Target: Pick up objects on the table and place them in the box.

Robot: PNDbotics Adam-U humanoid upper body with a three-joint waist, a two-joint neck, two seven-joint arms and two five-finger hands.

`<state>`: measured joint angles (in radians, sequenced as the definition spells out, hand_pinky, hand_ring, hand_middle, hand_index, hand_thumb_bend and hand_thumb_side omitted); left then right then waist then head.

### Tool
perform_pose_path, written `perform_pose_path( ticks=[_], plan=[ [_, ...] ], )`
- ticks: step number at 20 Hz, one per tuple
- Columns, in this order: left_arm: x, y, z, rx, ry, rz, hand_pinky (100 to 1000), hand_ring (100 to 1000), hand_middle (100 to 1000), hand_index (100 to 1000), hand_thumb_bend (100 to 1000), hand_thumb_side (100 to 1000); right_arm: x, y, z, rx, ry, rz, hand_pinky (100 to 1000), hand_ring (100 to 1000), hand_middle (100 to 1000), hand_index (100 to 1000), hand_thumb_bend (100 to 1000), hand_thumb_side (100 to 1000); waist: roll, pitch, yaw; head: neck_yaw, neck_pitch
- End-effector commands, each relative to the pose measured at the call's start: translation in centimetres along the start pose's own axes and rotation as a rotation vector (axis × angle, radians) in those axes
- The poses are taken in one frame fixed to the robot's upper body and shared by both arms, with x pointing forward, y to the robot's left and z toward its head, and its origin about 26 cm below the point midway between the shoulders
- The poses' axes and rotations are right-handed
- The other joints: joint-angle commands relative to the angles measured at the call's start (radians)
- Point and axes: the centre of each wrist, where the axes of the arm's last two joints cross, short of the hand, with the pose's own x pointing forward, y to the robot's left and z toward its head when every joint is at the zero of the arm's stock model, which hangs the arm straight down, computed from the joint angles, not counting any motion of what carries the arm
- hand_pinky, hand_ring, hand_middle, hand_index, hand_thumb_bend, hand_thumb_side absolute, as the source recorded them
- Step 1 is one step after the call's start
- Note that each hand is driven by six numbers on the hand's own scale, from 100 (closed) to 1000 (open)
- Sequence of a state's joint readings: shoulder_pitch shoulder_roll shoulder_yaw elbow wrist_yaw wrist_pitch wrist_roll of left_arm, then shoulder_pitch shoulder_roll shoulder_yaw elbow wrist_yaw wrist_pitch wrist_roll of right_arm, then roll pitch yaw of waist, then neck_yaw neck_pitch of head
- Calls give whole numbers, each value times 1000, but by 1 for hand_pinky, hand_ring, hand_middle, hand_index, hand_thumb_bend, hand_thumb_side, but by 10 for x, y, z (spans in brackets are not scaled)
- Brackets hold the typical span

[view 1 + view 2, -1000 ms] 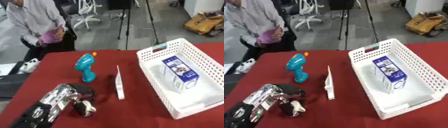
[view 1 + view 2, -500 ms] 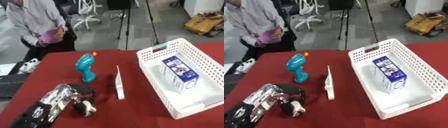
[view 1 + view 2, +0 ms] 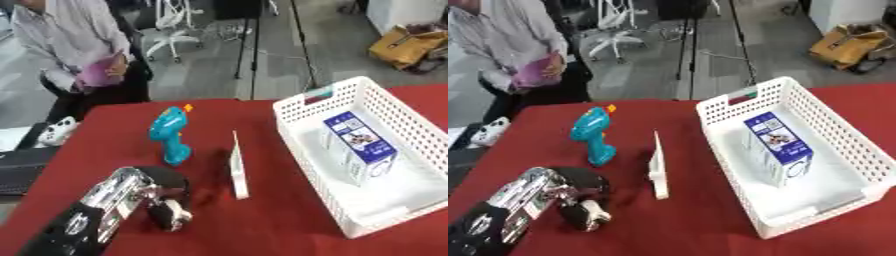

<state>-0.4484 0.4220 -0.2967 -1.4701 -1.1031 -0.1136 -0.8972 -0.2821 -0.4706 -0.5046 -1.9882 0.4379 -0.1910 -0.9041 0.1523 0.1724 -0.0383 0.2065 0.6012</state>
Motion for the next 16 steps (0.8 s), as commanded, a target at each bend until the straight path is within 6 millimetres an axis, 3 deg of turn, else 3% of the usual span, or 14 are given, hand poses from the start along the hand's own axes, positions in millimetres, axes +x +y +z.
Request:
perform_pose_path(
  ticks=[1,16],
  plan=[
    [4,-8,-6,-42,-3,-5,222,486,542,738,312,404,4,1,-10,-19,-28,-23,750,692,521,600,100,387,-12,-5,-2,4,-6],
    [4,-8,-7,-46,9,-10,247,458,520,691,287,385,4,1,-11,-23,-31,-30,748,689,512,602,100,387,-8,-4,1,6,-8]
  ],
)
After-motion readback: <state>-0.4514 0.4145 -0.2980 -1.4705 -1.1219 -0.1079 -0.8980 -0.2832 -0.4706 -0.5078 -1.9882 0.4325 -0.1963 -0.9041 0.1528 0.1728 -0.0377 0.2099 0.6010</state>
